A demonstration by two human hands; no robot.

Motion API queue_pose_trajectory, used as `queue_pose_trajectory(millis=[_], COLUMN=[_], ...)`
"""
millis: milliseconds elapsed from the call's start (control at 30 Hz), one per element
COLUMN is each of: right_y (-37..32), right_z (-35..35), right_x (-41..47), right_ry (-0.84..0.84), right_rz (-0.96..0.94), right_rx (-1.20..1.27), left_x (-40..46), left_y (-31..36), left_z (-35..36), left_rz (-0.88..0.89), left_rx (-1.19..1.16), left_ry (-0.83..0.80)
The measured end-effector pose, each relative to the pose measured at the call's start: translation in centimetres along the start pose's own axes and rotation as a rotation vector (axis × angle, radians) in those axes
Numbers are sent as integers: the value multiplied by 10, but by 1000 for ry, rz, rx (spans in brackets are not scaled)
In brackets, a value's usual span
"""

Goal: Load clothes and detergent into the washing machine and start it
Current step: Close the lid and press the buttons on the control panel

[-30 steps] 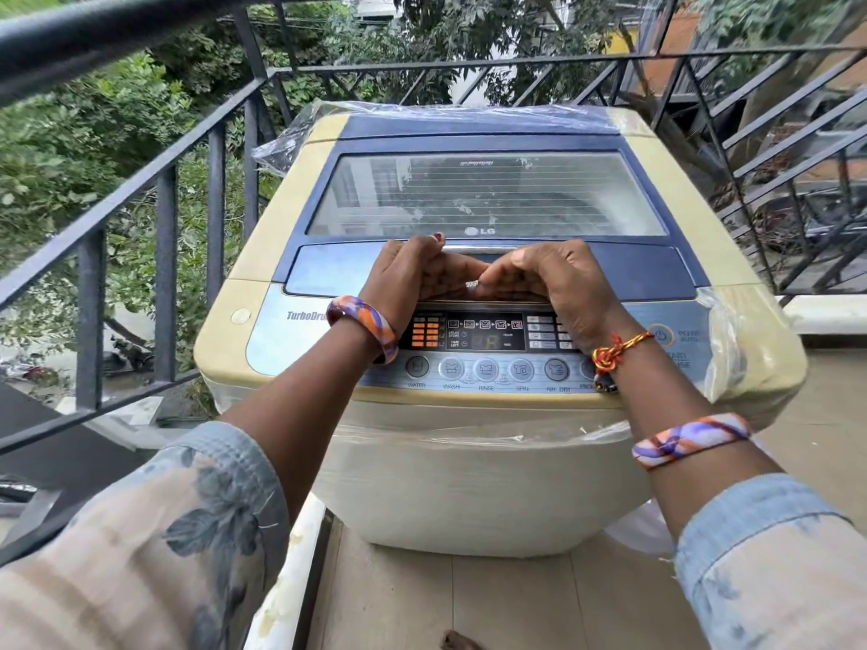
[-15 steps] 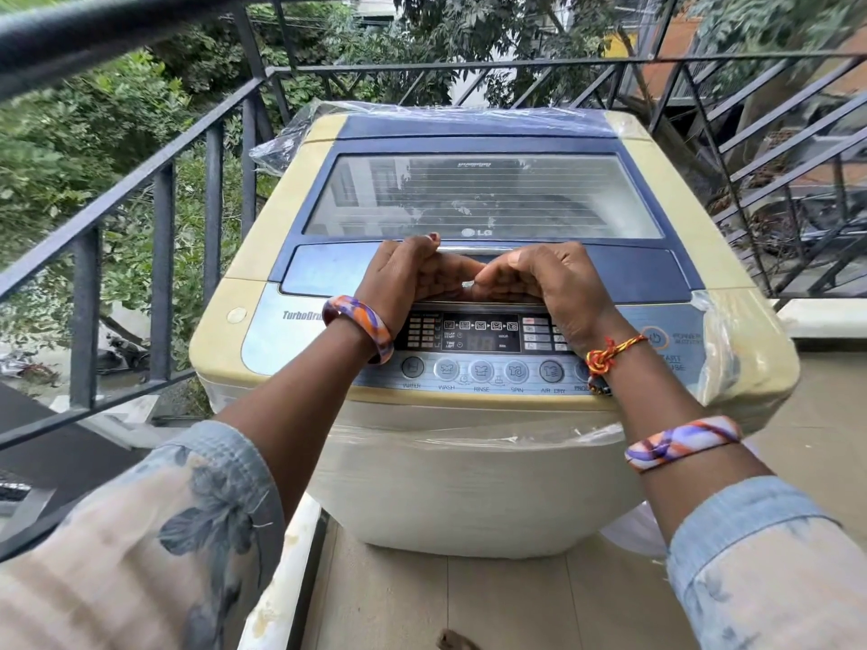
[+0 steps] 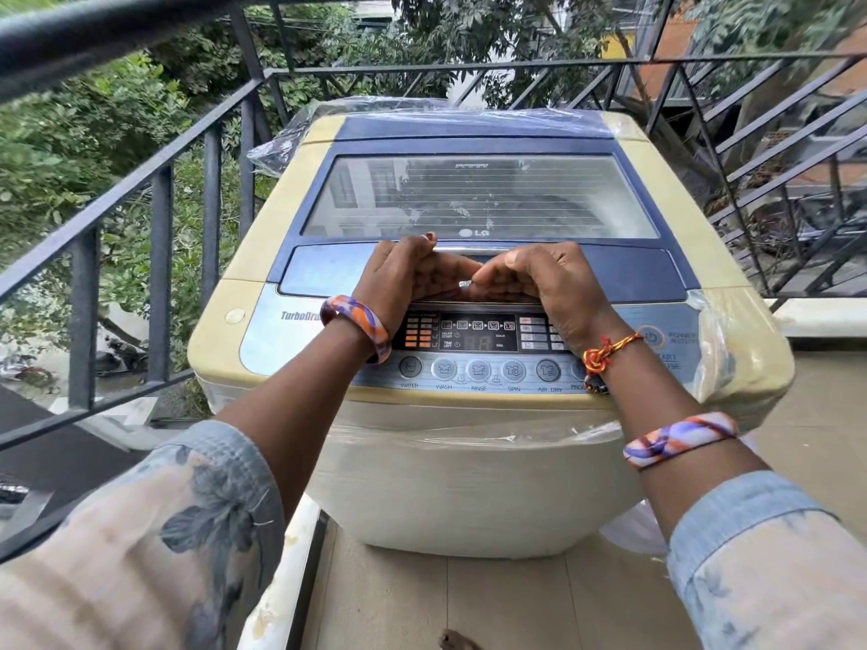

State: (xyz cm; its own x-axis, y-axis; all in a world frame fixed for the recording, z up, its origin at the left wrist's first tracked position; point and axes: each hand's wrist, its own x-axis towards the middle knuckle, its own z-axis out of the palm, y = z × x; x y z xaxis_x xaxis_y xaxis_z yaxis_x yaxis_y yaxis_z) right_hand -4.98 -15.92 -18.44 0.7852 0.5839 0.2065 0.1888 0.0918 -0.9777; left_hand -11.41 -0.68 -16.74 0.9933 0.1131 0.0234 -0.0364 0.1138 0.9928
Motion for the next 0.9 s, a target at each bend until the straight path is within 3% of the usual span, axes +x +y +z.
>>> queue_pose_trajectory(millis=[900], right_y=[2], right_z=[-1], right_x=[0], right_ry=[7], right_rz=[-15], right_rx=[-51], left_x=[0], left_y=[0], left_z=[1], left_rz=[6], left_rx=[20], left_ry=[20])
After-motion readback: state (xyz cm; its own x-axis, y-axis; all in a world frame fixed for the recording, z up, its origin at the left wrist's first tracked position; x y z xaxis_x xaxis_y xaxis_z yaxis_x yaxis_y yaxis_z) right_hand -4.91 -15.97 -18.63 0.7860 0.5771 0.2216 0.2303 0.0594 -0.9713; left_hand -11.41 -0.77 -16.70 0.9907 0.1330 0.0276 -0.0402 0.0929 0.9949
